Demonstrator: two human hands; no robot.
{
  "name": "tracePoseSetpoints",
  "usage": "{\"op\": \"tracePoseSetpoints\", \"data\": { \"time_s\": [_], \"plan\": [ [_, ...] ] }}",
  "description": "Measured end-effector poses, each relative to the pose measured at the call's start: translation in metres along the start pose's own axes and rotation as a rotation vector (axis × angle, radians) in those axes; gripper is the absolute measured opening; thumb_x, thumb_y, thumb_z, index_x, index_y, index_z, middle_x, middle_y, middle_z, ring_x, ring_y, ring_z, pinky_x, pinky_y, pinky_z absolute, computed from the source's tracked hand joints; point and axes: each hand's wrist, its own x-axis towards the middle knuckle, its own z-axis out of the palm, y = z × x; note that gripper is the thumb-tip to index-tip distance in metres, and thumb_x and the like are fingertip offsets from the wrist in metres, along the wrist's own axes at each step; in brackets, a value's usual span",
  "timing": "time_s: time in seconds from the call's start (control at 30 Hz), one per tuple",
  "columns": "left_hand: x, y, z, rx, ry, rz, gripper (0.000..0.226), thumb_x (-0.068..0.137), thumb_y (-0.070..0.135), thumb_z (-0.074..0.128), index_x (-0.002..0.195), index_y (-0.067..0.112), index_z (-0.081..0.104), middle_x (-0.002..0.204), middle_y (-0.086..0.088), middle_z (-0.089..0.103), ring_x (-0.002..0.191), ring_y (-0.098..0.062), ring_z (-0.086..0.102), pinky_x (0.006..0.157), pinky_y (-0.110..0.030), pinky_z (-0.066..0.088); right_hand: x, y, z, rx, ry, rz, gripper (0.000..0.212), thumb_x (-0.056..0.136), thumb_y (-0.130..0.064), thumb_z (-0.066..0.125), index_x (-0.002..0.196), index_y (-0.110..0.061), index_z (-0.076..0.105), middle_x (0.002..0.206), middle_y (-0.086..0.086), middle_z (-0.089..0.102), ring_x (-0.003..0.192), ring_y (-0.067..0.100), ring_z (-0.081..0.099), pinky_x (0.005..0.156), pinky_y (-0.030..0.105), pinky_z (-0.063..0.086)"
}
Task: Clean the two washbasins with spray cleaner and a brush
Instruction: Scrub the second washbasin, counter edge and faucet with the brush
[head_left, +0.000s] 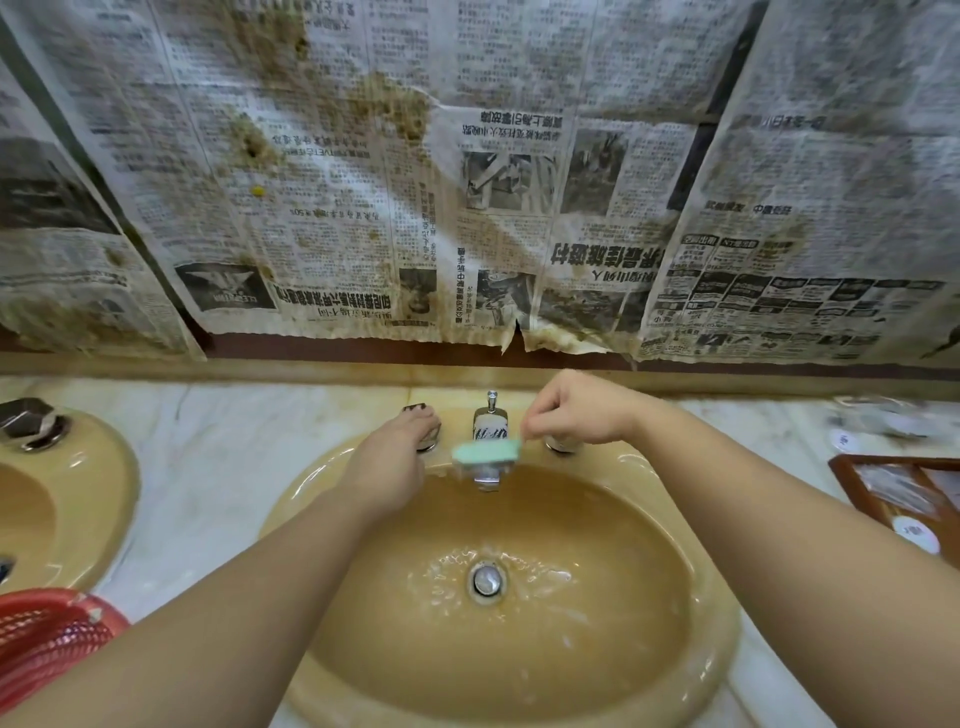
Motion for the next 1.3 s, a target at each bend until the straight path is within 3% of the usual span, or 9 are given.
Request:
{"op": "tracePoseSetpoints", "data": {
  "time_s": [0.07, 0.17, 0.27, 0.33, 0.43, 0.7, 0.97, 1.17, 1.3],
  "plan": [
    [0.001, -0.001, 0.0, 0.005, -0.004, 0.006, 0.068, 0.086, -0.008, 0.048, 0.148, 0.018, 0.051, 0.16, 0.006, 0.04, 0.149, -0.014, 0.034, 0.122, -0.028, 0.026, -0.004, -0.001, 0.001, 0.005, 0.006, -0.003, 0.017, 0.091, -0.027, 0.069, 0.081, -0.028, 0.082, 0.059, -0.008, 0.064, 0.057, 0.021, 0.049, 0.057, 0.03, 0.041],
    [0.001, 0.001, -0.001, -0.002, -0.044, 0.001, 0.065, 0.085, -0.007, 0.048, 0.145, 0.017, 0.054, 0.159, 0.004, 0.043, 0.149, -0.014, 0.035, 0.12, -0.031, 0.03, -0.006, 0.007, 0.007, -0.049, 0.198, 0.037, 0.02, 0.092, -0.035, 0.065, 0.079, -0.032, 0.08, 0.064, -0.009, 0.069, 0.059, 0.019, 0.059, 0.06, 0.03, 0.05],
    [0.0, 0.011, -0.004, -0.066, -0.032, -0.046, 0.057, 0.087, -0.001, 0.051, 0.14, 0.018, 0.057, 0.147, 0.002, 0.055, 0.137, -0.018, 0.05, 0.113, -0.033, 0.04, -0.019, 0.016, 0.016, 0.122, 0.102, 0.01, 0.036, 0.089, -0.033, 0.071, 0.055, -0.021, 0.066, 0.059, 0.0, 0.051, 0.055, 0.015, 0.04, 0.056, 0.028, 0.032],
    [-0.003, 0.02, -0.006, -0.121, 0.024, -0.076, 0.05, 0.092, 0.007, 0.053, 0.14, 0.021, 0.059, 0.137, 0.001, 0.063, 0.123, -0.019, 0.059, 0.106, -0.032, 0.045, -0.026, 0.028, 0.028, 0.197, 0.274, 0.069, 0.043, 0.09, -0.031, 0.069, 0.052, -0.016, 0.057, 0.054, -0.006, 0.045, 0.051, 0.011, 0.035, 0.055, 0.03, 0.027],
    [-0.008, 0.042, -0.01, -0.16, 0.042, -0.032, 0.041, 0.094, 0.015, 0.056, 0.132, 0.025, 0.066, 0.127, 0.006, 0.068, 0.1, -0.011, 0.062, 0.097, -0.028, 0.048, -0.027, 0.05, 0.065, 0.297, 0.561, 0.323, 0.04, 0.097, -0.035, 0.062, 0.068, -0.008, 0.064, 0.06, -0.004, 0.052, 0.054, 0.016, 0.041, 0.056, 0.031, 0.028],
    [-0.014, 0.063, -0.002, -0.134, 0.028, -0.014, 0.033, 0.092, 0.022, 0.058, 0.12, 0.025, 0.076, 0.124, 0.013, 0.071, 0.116, -0.006, 0.062, 0.102, -0.022, 0.043, 0.017, 0.034, 0.12, 1.153, 0.582, 0.556, 0.03, 0.103, -0.032, 0.054, 0.104, -0.007, 0.07, 0.059, -0.002, 0.041, 0.045, 0.012, 0.032, 0.042, 0.024, 0.024],
    [-0.017, 0.064, -0.003, -0.114, -0.019, -0.018, 0.039, 0.096, 0.014, 0.051, 0.128, 0.024, 0.071, 0.134, 0.009, 0.067, 0.122, -0.01, 0.06, 0.103, -0.022, 0.042, -0.031, 0.022, 0.135, 1.183, 0.574, 0.447, 0.028, 0.101, -0.036, 0.057, 0.104, -0.013, 0.073, 0.055, -0.005, 0.023, 0.041, 0.011, 0.016, 0.042, 0.023, 0.009],
    [-0.018, 0.066, -0.005, -0.122, -0.012, -0.03, 0.04, 0.096, 0.011, 0.05, 0.126, 0.025, 0.073, 0.133, 0.009, 0.067, 0.086, -0.008, 0.061, 0.095, -0.022, 0.047, -0.031, 0.009, 0.142, 1.213, 0.627, 0.471, 0.029, 0.102, -0.039, 0.058, 0.103, -0.015, 0.073, 0.051, -0.006, 0.025, 0.042, 0.012, 0.018, 0.043, 0.024, 0.012],
    [-0.021, 0.065, -0.004, -0.148, -0.001, -0.035, 0.04, 0.096, 0.01, 0.051, 0.127, 0.024, 0.072, 0.134, 0.007, 0.067, 0.091, -0.016, 0.069, 0.096, -0.029, 0.053, -0.055, 0.009, 0.162, 1.189, 0.617, 0.482, 0.027, 0.098, -0.039, 0.062, 0.094, -0.015, 0.073, 0.053, -0.005, 0.024, 0.046, 0.014, 0.017, 0.044, 0.021, 0.012]
  ]
}}
